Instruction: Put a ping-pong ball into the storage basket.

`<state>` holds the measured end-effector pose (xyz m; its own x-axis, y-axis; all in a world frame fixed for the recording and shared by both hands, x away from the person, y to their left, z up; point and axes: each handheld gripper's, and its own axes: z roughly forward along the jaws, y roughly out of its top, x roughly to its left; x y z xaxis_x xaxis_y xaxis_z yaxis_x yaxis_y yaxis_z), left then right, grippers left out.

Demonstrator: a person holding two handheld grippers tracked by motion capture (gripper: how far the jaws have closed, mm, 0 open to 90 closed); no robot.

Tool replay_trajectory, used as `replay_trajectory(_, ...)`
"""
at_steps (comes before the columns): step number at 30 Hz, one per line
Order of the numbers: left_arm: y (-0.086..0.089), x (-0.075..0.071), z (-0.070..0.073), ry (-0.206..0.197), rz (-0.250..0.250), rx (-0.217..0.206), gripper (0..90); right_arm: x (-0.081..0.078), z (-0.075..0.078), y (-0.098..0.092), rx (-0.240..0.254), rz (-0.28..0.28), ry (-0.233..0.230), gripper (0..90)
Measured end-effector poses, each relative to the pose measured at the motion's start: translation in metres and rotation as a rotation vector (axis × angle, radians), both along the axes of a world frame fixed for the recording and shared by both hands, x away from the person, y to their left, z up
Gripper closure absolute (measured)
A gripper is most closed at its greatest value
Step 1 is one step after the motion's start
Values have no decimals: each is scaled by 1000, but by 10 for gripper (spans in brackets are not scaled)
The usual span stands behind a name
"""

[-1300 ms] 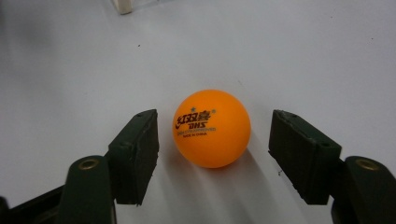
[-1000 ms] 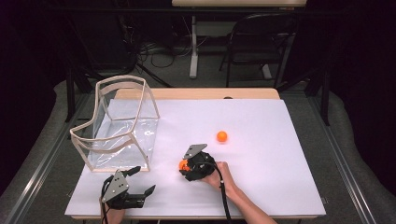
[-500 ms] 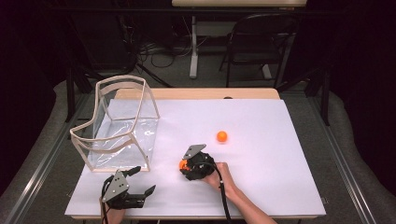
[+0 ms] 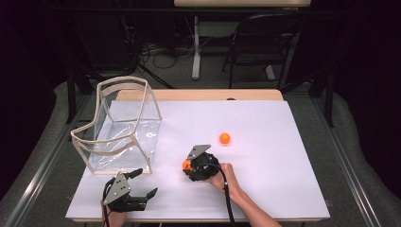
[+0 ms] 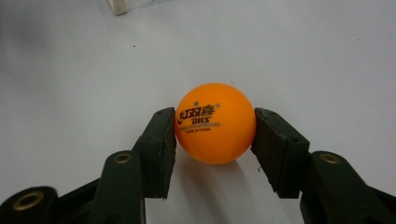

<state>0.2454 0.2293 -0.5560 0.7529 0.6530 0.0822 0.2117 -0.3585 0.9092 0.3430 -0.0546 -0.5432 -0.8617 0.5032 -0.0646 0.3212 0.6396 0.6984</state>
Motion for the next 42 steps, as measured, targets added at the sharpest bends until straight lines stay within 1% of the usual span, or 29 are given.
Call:
replay_trajectory(27, -1, 0, 0, 4, -7, 6, 157, 1, 14, -8, 11, -22, -23, 501)
replay_trajectory(42, -1, 0, 0, 1, -9, 9, 157, 1, 21, -12, 27, -33, -32, 502)
